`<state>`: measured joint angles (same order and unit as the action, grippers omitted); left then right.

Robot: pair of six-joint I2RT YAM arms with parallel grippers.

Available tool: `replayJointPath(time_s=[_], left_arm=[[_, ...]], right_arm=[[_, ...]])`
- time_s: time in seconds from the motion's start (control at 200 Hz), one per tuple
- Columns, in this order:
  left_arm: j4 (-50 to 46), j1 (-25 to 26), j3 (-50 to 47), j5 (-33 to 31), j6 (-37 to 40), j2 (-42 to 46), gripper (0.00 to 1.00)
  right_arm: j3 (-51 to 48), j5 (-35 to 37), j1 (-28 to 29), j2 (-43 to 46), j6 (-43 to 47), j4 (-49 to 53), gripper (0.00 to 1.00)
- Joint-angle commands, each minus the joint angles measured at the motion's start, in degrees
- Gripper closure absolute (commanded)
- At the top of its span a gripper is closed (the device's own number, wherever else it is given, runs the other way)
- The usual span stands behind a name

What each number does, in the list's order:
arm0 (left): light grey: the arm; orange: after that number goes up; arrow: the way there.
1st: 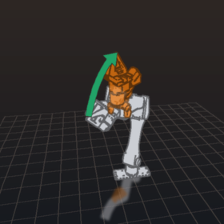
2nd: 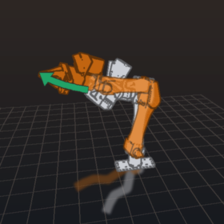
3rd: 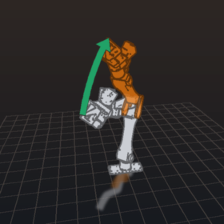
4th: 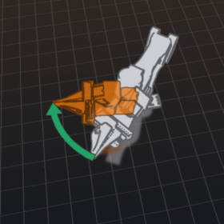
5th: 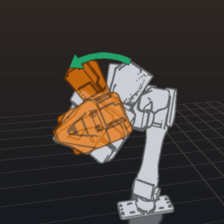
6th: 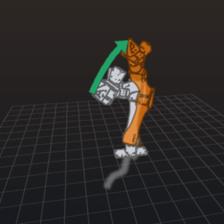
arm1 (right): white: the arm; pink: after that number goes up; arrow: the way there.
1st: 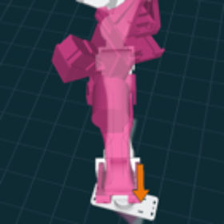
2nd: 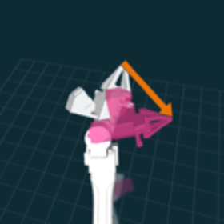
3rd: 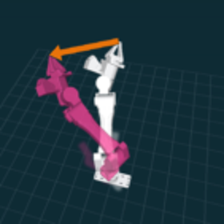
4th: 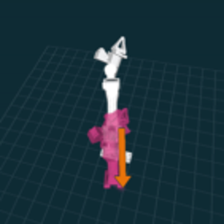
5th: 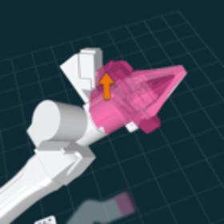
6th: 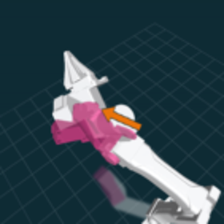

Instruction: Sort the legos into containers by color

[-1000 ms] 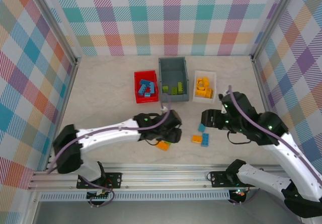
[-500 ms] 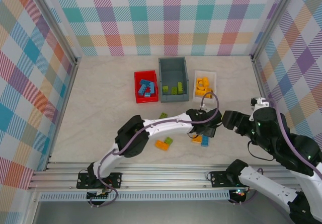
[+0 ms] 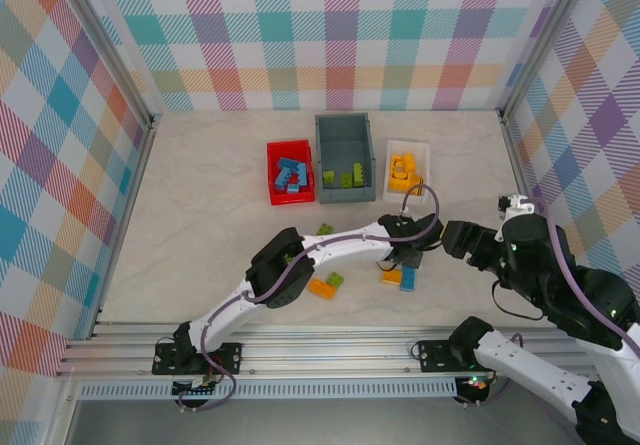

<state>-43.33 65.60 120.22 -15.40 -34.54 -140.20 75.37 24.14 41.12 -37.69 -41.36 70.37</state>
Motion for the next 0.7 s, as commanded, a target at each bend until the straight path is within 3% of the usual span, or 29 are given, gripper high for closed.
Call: replayJointPath(time_s=[0.0, 0.125, 0.275, 0.38, 0.49, 0.695], left_arm=[[0.09, -0.52, 1.38, -2.39, 1.24, 1.21, 0.71], [-0.09, -1.14, -1.59, -3.98, 0.96, 6.72, 0.72], [2.11, -4.80, -13.17, -4.94, -1.29, 19.76, 0.72], [2.88, -9.64, -21.43, -4.23, -1.30, 28.34, 0.72], [3.33, -16.48, -28.09, -3.21, 0.40, 34.63, 0.71], [2.91, -29.83, -29.43, -0.23, 5.66, 34.94, 0.71]], right_arm=[[-0.99, -1.32, 0.10, -0.53, 0.52, -1.48, 0.20], [-2.34, -5.32, 0.09, -1.35, 4.02, -4.40, 0.21], [-5.39, -15.52, 0.17, -5.30, 10.85, -10.75, 0.25], [-6.96, -20.89, 1.38, -8.76, 13.44, -16.81, 0.25], [-7.43, -20.76, 5.97, -13.07, 15.96, -23.78, 0.24], [-6.81, -22.99, 9.85, -23.81, 16.48, -36.37, 0.24]])
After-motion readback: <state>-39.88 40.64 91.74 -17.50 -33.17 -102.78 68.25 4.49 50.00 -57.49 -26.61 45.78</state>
